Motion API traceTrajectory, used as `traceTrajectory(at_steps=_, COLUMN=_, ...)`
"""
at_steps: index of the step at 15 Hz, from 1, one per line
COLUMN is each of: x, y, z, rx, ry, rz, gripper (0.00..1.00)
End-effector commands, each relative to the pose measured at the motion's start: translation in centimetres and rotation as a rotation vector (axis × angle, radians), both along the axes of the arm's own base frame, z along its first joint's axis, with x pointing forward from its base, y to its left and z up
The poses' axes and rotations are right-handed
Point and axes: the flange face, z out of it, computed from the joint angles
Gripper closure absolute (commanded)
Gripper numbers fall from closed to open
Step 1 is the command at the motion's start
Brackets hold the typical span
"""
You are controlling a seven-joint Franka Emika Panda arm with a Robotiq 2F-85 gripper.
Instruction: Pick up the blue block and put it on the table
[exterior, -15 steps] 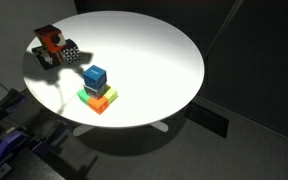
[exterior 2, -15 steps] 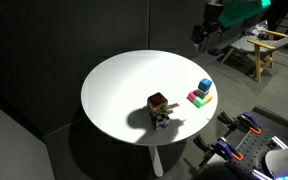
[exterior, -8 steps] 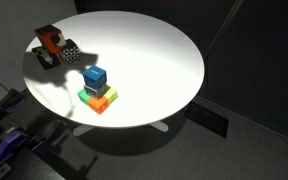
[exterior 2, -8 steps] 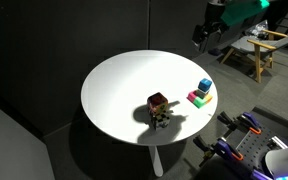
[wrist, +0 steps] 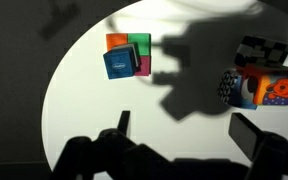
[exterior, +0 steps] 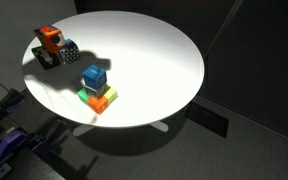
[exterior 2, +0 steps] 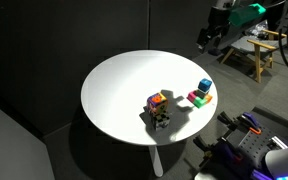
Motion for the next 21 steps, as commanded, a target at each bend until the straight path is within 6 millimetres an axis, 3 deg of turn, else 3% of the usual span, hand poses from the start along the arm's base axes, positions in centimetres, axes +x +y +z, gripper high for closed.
traceTrajectory(at_steps=1, x=0.6, y=-2.4, z=-1.1, rx=0.042, ry=0.004, rz=0.029, gripper=0.0)
traceTrajectory(at_steps=6, x=0.8, y=-5.5, z=-3.6, rx=0.055, ry=0.015, rz=0.013, gripper=0.0)
traceTrajectory(at_steps=14, x=0.5, y=-8.7, z=-8.1, rx=0.032, ry=0.069, rz=0.055, gripper=0.0)
traceTrajectory(at_steps=17, x=0.6, y=-9.5, z=-9.1, rx=0.034, ry=0.074, rz=0.084, gripper=0.0)
traceTrajectory(at_steps=18, x=0.7, y=-8.7, z=-8.8, rx=0.044, ry=0.083, rz=0.05, gripper=0.0)
traceTrajectory(at_steps=21, x=0.7, y=-9.1, z=-9.4, rx=0.044, ry=0.086, rz=0.062, gripper=0.0)
